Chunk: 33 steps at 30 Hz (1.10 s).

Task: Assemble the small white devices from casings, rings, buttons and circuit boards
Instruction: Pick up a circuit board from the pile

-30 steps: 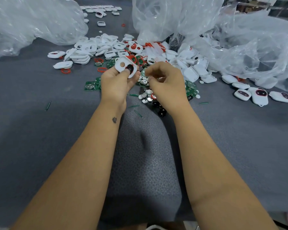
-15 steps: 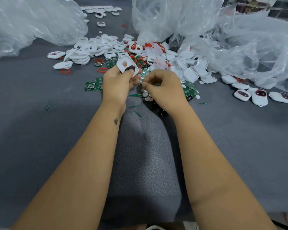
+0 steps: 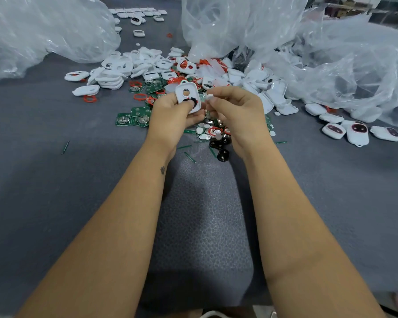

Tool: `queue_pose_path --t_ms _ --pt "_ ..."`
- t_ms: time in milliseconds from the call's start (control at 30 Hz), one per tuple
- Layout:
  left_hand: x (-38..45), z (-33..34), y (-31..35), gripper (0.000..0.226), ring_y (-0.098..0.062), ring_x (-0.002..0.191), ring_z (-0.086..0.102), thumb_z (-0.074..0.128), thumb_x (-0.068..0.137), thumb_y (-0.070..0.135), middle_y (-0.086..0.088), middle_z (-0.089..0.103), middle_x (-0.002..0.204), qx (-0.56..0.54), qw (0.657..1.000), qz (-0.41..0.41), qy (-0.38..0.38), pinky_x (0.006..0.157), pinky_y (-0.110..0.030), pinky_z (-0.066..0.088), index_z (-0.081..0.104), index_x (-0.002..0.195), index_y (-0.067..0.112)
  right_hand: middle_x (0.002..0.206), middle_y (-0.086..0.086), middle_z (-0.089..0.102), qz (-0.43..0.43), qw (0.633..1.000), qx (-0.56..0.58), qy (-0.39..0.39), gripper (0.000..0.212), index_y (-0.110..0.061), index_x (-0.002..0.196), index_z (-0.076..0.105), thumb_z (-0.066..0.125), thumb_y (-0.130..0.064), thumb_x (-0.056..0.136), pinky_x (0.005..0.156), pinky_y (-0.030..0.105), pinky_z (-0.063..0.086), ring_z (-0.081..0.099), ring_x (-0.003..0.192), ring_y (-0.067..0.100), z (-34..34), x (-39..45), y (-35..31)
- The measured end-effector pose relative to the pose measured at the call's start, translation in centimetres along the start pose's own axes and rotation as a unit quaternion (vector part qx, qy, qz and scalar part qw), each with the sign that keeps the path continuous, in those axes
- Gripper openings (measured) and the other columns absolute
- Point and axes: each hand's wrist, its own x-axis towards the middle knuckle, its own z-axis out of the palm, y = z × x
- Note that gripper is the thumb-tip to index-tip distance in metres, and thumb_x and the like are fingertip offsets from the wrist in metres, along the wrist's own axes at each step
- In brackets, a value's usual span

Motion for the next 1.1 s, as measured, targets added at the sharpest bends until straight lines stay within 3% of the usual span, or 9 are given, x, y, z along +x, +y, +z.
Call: queue_pose_path --t_ms 300,400,467,600,700,767,933,1033,1100 --pt "-0.06 0.04 -0.36 0.032 -0.015 0.078 0.073 0.047 0.092 -0.010 -0.005 0.073 0.092 0.044 0.998 0.010 -0.047 0.067 -0.018 0.056 0.068 0.094 0.014 0.071 0.004 0.066 -0.022 0.999 0.003 0.037 0.020 -0.009 0.085 0.069 0.059 0.008 0.087 0.066 0.023 0.052 0.062 0.065 0.014 0.00 0.26 0.01" --pt "0.03 0.09 -0.49 0.032 -0.020 0.085 0.073 0.047 0.092 -0.009 -0.008 0.074 0.097 0.072 0.996 0.013 -0.054 0.068 -0.021 0.057 0.068 0.098 0.014 0.075 0.004 0.063 -0.039 0.998 -0.032 0.027 0.026 -0.011 0.095 0.068 0.056 0.011 0.088 0.077 0.031 0.055 0.061 0.069 0.013 -0.08 0.34 0.24" --pt "0.08 0.10 -0.54 0.033 -0.021 0.086 0.073 0.046 0.092 -0.009 -0.007 0.074 0.097 0.078 0.995 0.012 -0.057 0.072 -0.024 0.059 0.069 0.098 0.015 0.079 0.002 0.067 -0.044 0.997 -0.059 0.030 0.026 -0.013 0.090 0.070 0.057 0.008 0.088 0.083 0.035 0.056 0.062 0.076 0.014 -0.06 0.34 0.34" --pt "-0.03 0.17 -0.45 0.034 -0.014 0.072 0.071 0.046 0.091 -0.009 -0.004 0.074 0.089 0.086 0.994 0.007 -0.059 0.066 -0.021 0.057 0.069 0.097 0.014 0.077 0.005 0.070 -0.036 0.997 -0.051 0.038 0.021 -0.013 0.083 0.069 0.061 0.006 0.088 0.070 0.026 0.056 0.066 0.071 0.013 -0.08 0.40 0.28" --pt "-0.17 0.32 -0.30 0.033 -0.011 0.063 0.069 0.045 0.091 -0.009 -0.004 0.073 0.085 0.090 0.994 0.003 -0.060 0.057 -0.016 0.053 0.068 0.094 0.015 0.080 0.008 0.070 -0.034 0.997 -0.044 0.046 0.014 -0.009 0.085 0.068 0.063 0.005 0.087 0.071 0.027 0.055 0.065 0.073 0.015 -0.17 0.48 0.28" --pt "-0.25 0.37 -0.23 0.032 -0.012 0.064 0.070 0.046 0.091 -0.008 -0.007 0.072 0.087 0.090 0.994 0.002 -0.063 0.056 -0.016 0.053 0.068 0.094 0.016 0.080 0.004 0.070 -0.043 0.996 -0.066 0.053 0.014 -0.010 0.085 0.070 0.065 0.003 0.086 0.073 0.023 0.053 0.064 0.075 0.011 -0.30 0.44 0.25" --pt "-0.32 0.29 -0.29 0.032 -0.019 0.073 0.072 0.049 0.091 -0.005 -0.007 0.073 0.087 0.113 0.990 0.017 -0.077 0.058 -0.018 0.053 0.070 0.088 0.020 0.072 0.000 0.068 -0.053 0.990 -0.117 0.051 0.020 -0.017 0.077 0.070 0.069 0.002 0.083 0.060 0.014 0.048 0.059 0.063 0.003 -0.17 0.22 0.07" --pt "-0.33 0.30 -0.37 0.034 -0.011 0.060 0.066 0.050 0.090 -0.006 -0.002 0.071 0.075 0.118 0.989 0.022 -0.084 0.058 -0.018 0.054 0.071 0.083 0.020 0.077 -0.002 0.067 -0.071 0.981 -0.172 0.056 0.016 -0.016 0.077 0.071 0.070 0.000 0.081 0.067 0.016 0.048 0.059 0.068 0.002 0.11 0.15 0.13" --pt "-0.37 0.35 -0.36 0.034 -0.009 0.058 0.064 0.049 0.090 -0.006 -0.004 0.070 0.077 0.119 0.988 0.023 -0.091 0.058 -0.018 0.054 0.071 0.085 0.019 0.082 -0.008 0.062 -0.083 0.972 -0.216 0.052 0.017 -0.020 0.075 0.070 0.071 -0.004 0.080 0.068 0.010 0.043 0.055 0.068 -0.007 0.20 0.07 0.08"
